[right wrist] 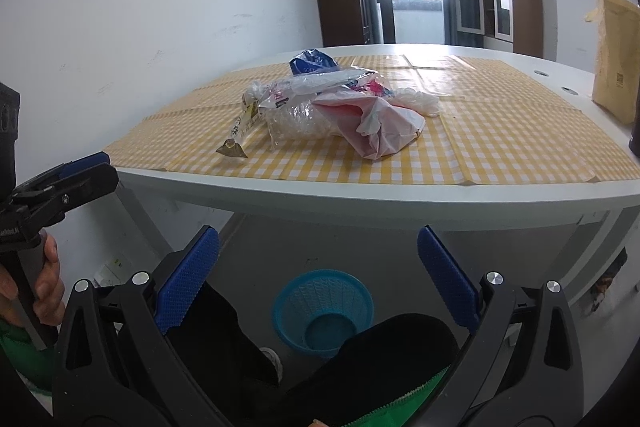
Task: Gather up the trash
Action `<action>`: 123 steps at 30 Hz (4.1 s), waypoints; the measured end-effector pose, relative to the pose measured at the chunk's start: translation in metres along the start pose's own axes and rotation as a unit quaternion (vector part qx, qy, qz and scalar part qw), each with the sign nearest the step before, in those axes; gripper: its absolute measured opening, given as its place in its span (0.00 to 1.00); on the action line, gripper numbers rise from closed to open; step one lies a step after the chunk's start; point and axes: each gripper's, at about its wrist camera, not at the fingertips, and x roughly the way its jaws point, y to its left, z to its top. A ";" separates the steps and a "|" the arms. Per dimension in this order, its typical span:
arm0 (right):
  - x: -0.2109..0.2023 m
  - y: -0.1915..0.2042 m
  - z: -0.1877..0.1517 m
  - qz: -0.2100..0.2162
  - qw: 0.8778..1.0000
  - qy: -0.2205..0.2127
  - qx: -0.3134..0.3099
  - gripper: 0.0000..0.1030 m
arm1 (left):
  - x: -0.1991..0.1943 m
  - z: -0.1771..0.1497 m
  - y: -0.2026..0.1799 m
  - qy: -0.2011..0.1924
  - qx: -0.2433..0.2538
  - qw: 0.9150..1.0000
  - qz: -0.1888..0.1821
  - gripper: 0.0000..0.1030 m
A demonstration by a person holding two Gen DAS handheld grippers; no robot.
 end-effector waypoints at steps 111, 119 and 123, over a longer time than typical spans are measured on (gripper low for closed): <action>-0.017 -0.019 0.018 0.029 0.999 -0.007 0.019 0.08 | -0.064 0.014 0.057 -0.057 -0.074 0.995 -0.026 0.06; -0.031 -0.001 -0.005 0.031 0.999 0.015 0.005 0.08 | -0.095 -0.023 0.074 -0.038 -0.065 0.997 0.010 0.05; -0.029 0.008 -0.013 0.030 0.999 0.027 -0.007 0.08 | -0.091 -0.042 0.082 -0.008 -0.044 0.998 0.035 0.06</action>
